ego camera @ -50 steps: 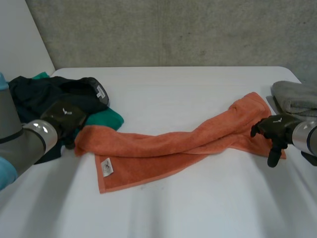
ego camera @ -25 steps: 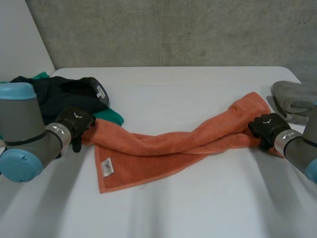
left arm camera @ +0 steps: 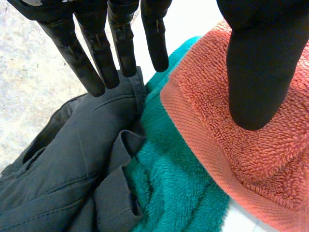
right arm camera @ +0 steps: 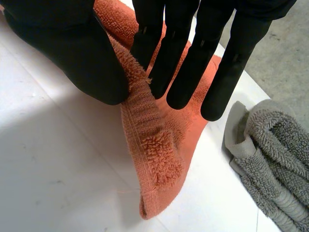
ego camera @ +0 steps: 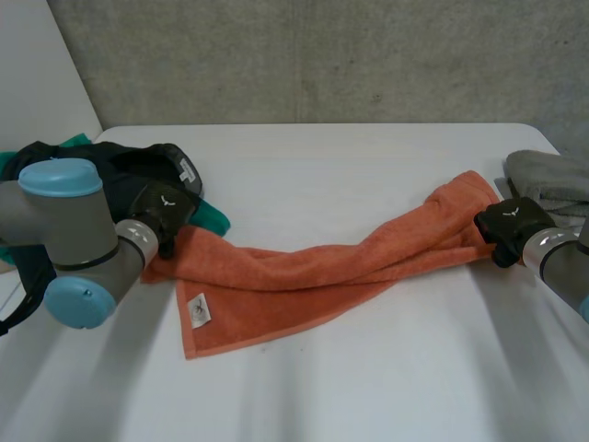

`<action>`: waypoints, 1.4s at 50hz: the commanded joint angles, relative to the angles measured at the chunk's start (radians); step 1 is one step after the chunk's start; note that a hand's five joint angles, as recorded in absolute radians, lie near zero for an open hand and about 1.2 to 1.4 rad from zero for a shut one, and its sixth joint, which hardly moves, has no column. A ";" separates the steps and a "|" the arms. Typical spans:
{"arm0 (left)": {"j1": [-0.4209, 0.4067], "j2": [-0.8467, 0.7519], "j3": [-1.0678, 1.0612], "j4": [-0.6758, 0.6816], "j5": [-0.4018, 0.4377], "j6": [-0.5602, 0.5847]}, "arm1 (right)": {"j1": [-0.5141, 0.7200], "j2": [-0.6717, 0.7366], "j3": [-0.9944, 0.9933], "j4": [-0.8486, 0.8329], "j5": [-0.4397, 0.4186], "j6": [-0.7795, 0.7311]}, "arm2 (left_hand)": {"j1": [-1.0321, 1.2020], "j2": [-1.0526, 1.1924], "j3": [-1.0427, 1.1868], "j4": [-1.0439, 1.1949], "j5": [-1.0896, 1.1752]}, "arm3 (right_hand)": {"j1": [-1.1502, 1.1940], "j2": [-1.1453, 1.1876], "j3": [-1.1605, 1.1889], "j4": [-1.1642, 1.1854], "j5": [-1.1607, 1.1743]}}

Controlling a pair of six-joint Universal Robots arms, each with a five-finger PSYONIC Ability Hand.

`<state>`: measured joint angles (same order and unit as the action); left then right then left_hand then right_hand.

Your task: Fold the laundry.

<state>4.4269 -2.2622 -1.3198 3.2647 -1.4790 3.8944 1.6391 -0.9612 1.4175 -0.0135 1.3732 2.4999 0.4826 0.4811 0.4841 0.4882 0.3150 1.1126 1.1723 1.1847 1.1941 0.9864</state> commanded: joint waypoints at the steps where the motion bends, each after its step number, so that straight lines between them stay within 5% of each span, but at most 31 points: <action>1: -0.006 -0.030 0.033 -0.039 0.003 0.023 | -0.004 -0.008 -0.008 0.029 -0.002 0.002 | 0.252 0.254 0.251 0.247 0.245 | 0.284 0.224 0.212 0.202 0.235; 8: -0.006 -0.034 0.033 -0.056 0.029 0.036 | -0.004 -0.014 -0.011 0.053 -0.006 0.000 | 0.913 0.914 0.911 0.907 0.906 | 0.284 0.224 0.212 0.202 0.235; 15: 0.003 0.108 -0.012 -0.155 0.020 0.011 | -0.027 -0.134 -0.037 0.176 -0.006 -0.009 | 0.914 0.915 0.912 0.908 0.907 | 0.284 0.224 0.212 0.202 0.235; 22: 0.002 0.528 -0.052 -0.403 0.037 -0.242 | -0.090 -0.368 -0.149 0.375 -0.023 -0.042 | 0.914 0.915 0.912 0.908 0.907 | 0.284 0.224 0.212 0.202 0.235; 27: 0.012 0.535 -0.015 -0.526 0.071 -0.317 | -0.085 -0.373 -0.241 0.451 -0.034 -0.047 | 0.914 0.915 0.912 0.908 0.907 | 0.284 0.224 0.212 0.202 0.235; 32: 0.012 0.373 0.075 -0.608 0.045 -0.331 | -0.059 -0.259 -0.339 0.432 -0.014 -0.043 | 0.914 0.915 0.912 0.908 0.907 | 0.284 0.224 0.212 0.202 0.235; 46: -0.061 -0.200 0.592 -0.602 -0.145 -0.349 | 0.048 0.113 -0.485 0.218 0.184 0.011 | 0.870 0.872 0.869 0.865 0.863 | 0.284 0.224 0.212 0.202 0.235; 49: -0.076 -0.227 0.639 -0.597 -0.127 -0.349 | 0.067 0.131 -0.485 0.185 0.213 0.005 | 0.499 0.500 0.497 0.493 0.492 | 0.284 0.224 0.212 0.202 0.235; 51: -0.093 -0.227 0.643 -0.590 -0.103 -0.343 | 0.083 0.136 -0.477 0.164 0.234 0.002 | -0.059 -0.057 -0.060 -0.065 -0.066 | 0.284 0.224 0.212 0.202 0.235; 54: -0.109 -0.191 0.602 -0.559 -0.096 -0.323 | 0.103 0.127 -0.448 0.155 0.242 0.002 | -0.308 -0.307 -0.310 -0.314 -0.315 | 0.284 0.224 0.212 0.202 0.235; 61: -0.090 0.025 0.319 -0.387 -0.107 -0.299 | 0.108 0.093 -0.385 0.130 0.238 0.000 | -0.196 -0.195 -0.198 -0.202 -0.203 | 0.284 0.224 0.212 0.202 0.235; 70: -0.087 0.250 -0.105 -0.152 -0.017 -0.172 | 0.088 0.062 -0.330 0.115 0.216 -0.001 | 0.285 0.287 0.284 0.280 0.278 | 0.284 0.224 0.212 0.202 0.235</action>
<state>4.3413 -2.0976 -1.2206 3.0068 -1.5540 3.6450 1.7387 -0.8854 1.0615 0.1038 1.6031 2.4995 0.5067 0.4883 0.4892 0.4926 0.3178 1.1126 1.1723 1.1898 1.1957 0.9867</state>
